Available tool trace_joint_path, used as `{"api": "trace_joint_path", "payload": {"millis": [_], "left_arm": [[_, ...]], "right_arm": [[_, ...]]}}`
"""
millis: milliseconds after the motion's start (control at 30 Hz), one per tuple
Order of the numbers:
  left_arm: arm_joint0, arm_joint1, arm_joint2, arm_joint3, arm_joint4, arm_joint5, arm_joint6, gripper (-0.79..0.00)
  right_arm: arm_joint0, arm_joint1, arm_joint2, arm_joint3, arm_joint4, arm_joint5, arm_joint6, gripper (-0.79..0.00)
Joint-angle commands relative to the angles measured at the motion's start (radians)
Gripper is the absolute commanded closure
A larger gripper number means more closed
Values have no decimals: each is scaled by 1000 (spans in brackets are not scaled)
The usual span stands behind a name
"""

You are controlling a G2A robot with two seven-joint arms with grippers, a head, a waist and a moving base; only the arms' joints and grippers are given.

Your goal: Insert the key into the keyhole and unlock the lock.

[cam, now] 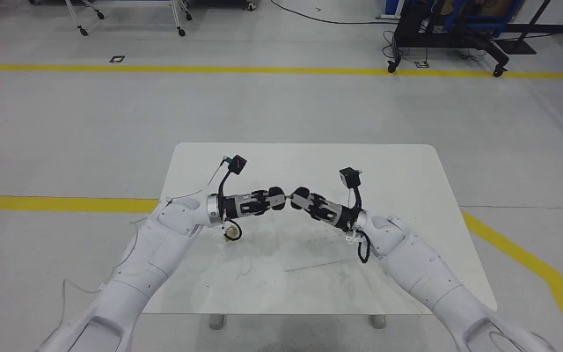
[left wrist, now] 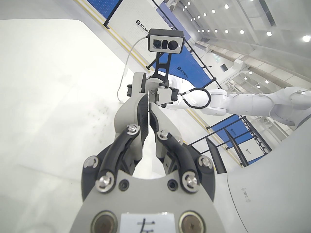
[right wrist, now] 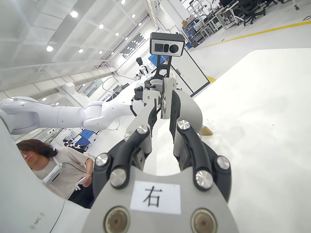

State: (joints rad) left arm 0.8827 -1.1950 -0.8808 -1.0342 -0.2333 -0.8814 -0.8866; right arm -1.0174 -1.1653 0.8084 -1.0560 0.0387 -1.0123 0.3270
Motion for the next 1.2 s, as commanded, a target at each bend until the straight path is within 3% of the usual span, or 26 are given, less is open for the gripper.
{"api": "trace_joint_path", "payload": {"millis": [0, 100, 400, 433, 500, 533, 567, 733, 867, 967, 1167], "left_arm": [[5, 1, -1, -6, 15, 3, 10, 0], [10, 2, -3, -11, 30, 6, 19, 0], [17, 5, -11, -20, 42, 16, 38, 0], [17, 5, -12, -21, 42, 17, 40, -191], [18, 6, -13, -23, 43, 19, 40, -345], [19, 6, -14, -23, 42, 21, 40, -656], [19, 7, -16, -23, 43, 25, 40, -785], [26, 21, -62, -22, 44, 35, 59, -785], [63, 62, -168, -78, 188, 22, 79, -785], [155, 107, -294, -215, 379, 28, 102, -785], [440, 170, -534, -594, 829, 154, 160, -785]], "right_arm": [[-1, -1, 3, 1, 12, 0, 14, -46], [-3, -3, 9, 1, 30, 0, 35, 0], [-3, -12, 21, 2, 74, 0, 115, 0], [-3, -13, 23, 3, 77, 0, 122, 0], [-3, -15, 27, 4, 84, 0, 135, 0], [-4, -16, 30, 3, 89, 0, 141, 0], [-5, -17, 33, 3, 93, 0, 146, 0], [-10, -23, 57, 3, 124, 0, 163, 0], [-8, -34, 83, 45, 145, 0, 152, 0], [0, -44, 100, 87, 139, 0, 135, 0], [-13, -53, 167, 87, 81, 0, 55, 0]]}}
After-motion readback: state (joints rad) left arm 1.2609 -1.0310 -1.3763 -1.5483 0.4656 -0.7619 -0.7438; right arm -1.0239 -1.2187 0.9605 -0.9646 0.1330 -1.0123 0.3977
